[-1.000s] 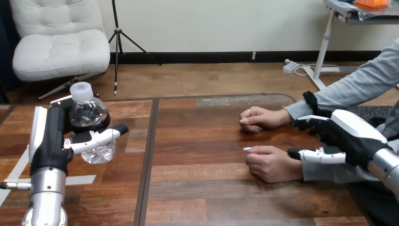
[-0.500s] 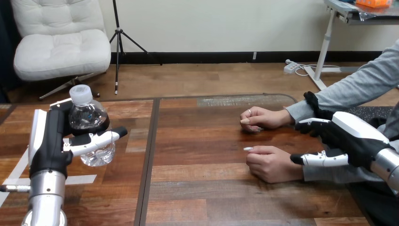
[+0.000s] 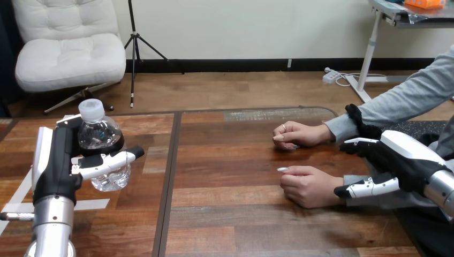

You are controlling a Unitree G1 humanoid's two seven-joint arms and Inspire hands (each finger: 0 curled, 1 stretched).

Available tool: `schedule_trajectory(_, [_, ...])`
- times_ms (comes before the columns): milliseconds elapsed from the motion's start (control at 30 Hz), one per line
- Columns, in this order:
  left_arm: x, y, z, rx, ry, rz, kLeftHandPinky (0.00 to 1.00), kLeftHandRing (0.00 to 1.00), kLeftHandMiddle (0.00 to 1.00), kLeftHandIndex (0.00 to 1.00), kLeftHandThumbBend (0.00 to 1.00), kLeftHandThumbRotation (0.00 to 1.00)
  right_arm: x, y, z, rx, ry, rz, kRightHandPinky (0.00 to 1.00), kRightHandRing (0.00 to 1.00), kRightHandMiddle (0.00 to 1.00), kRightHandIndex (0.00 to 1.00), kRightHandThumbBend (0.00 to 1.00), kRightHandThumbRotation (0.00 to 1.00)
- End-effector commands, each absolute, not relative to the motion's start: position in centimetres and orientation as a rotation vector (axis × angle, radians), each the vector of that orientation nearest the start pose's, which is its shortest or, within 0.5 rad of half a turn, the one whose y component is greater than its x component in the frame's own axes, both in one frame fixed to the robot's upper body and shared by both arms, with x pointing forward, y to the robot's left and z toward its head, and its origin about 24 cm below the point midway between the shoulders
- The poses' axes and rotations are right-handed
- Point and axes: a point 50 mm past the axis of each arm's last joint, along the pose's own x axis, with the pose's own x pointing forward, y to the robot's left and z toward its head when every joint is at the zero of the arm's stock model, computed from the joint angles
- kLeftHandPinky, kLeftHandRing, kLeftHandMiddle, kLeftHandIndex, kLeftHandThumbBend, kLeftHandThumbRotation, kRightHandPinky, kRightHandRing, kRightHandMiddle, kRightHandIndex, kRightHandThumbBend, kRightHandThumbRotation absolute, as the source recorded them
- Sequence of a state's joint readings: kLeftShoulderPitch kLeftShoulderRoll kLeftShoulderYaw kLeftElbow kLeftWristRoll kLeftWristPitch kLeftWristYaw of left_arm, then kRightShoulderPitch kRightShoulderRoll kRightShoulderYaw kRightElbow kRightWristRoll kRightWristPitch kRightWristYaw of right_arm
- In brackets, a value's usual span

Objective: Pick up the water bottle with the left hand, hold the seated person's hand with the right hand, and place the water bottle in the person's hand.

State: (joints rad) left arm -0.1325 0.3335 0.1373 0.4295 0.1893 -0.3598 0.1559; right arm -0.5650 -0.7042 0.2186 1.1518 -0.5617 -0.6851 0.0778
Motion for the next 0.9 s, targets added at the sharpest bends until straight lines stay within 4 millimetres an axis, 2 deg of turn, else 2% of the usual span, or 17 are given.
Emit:
schedule_trajectory(0, [28.05,24.82,6.98,0.472,-0.243,0.247,0.31,0.35,0.40,0.41,0.85,0.00,33.03,-29.25,7.52,-1.232,0.038,0.336,0.87,0.85,0.86,0.85,1.00,0.53])
schedule_trajectory(167, [28.03,24.84,6.99,0.477,-0.246,0.247,0.31,0.35,0.40,0.41,0.85,0.00,33.27,-29.09,7.63,-1.246,0.043,0.338,0.88,0.86,0.87,0.86,1.00,0.51])
schedule_trajectory(267, [28.03,24.85,7.00,0.478,-0.245,0.247,0.30,0.35,0.40,0.41,0.85,0.00,33.34,-29.05,7.64,-1.255,0.045,0.339,0.88,0.86,0.87,0.86,1.00,0.47])
schedule_trajectory(567, [28.02,24.88,6.94,0.472,-0.241,0.248,0.31,0.34,0.40,0.41,0.85,0.00,33.65,-28.89,7.75,-1.307,0.047,0.344,0.89,0.88,0.89,0.88,1.00,0.54])
schedule_trajectory(867, [28.00,24.88,6.96,0.473,-0.249,0.242,0.32,0.35,0.40,0.41,0.85,0.00,33.91,-28.69,7.77,-1.337,0.046,0.341,0.88,0.87,0.88,0.87,1.00,0.47])
